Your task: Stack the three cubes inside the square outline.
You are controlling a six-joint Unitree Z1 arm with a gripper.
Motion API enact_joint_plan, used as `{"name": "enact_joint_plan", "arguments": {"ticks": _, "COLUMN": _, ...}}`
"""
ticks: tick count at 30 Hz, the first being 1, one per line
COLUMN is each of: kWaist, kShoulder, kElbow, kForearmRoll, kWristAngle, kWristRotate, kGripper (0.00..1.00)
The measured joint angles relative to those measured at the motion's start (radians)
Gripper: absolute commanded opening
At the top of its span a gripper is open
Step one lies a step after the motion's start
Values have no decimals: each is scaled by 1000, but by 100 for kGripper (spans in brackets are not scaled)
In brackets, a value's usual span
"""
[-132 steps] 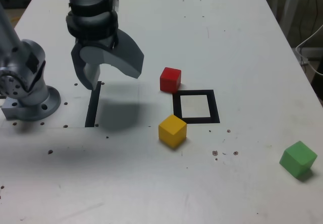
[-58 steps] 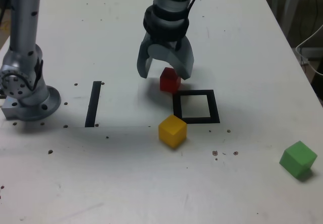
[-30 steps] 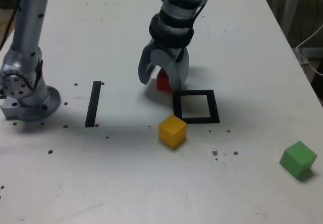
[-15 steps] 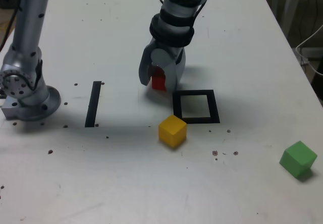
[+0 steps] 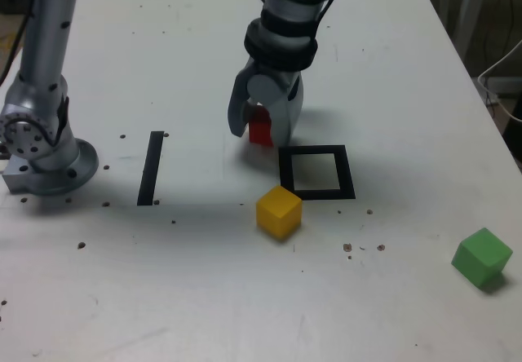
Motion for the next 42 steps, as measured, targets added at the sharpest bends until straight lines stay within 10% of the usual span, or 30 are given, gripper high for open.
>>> {"name": "enact_joint_plan", "arguments": {"ticks": 15, "kWaist": -206, "kShoulder": -28, "kElbow": -203, "kForearmRoll": 167, "kWristAngle": -4, "kWristRotate": -319, "kGripper": 19}}
{"name": "enact_joint_plan", "arguments": {"ticks": 42, "kWaist": -191, "kShoulder": 90, "kElbow": -191, "kForearmRoll": 50, "kWristAngle": -15, "kWristRotate": -397, "kGripper": 22}}
